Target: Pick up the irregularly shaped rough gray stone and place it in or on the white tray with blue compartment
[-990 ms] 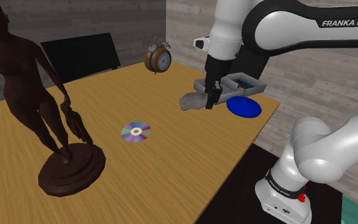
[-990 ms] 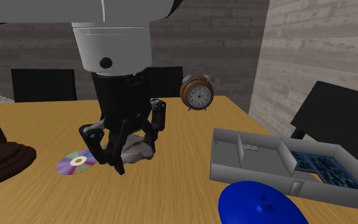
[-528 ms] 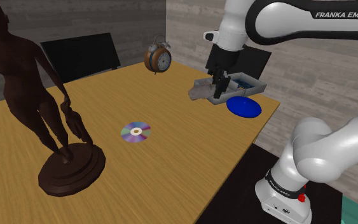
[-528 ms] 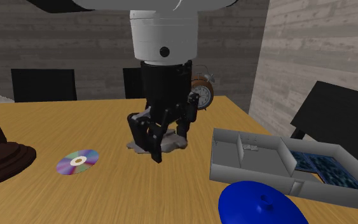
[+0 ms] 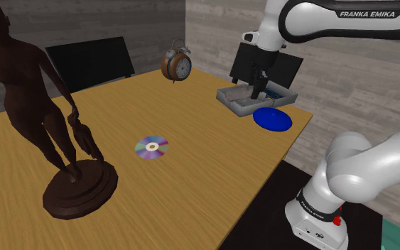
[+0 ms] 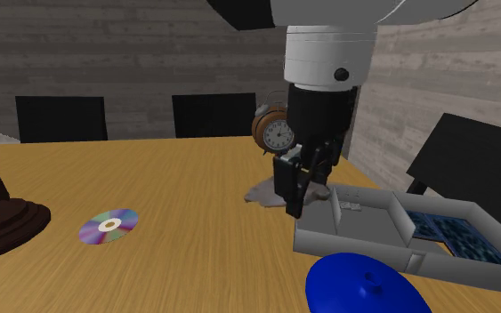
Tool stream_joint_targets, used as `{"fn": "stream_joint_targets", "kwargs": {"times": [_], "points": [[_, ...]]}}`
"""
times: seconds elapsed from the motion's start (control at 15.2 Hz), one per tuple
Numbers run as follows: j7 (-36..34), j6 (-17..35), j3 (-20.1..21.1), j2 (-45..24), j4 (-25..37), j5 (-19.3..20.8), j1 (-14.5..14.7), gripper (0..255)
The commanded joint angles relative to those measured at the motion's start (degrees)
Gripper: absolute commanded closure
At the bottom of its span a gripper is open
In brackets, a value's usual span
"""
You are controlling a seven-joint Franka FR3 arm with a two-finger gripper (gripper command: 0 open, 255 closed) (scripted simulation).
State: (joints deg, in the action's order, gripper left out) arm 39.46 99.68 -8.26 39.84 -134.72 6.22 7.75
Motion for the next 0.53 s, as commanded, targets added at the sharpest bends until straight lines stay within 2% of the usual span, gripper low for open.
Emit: {"fn": "stream_joint_targets", "kwargs": {"times": [0.0,0.46], "points": [[3.20,-0.04,-2.74,-0.42,0.69,1.47,-1.06,255],[13.06,1.07,-11.59,-5.17,5.40,4.90,-3.42,255]]}}
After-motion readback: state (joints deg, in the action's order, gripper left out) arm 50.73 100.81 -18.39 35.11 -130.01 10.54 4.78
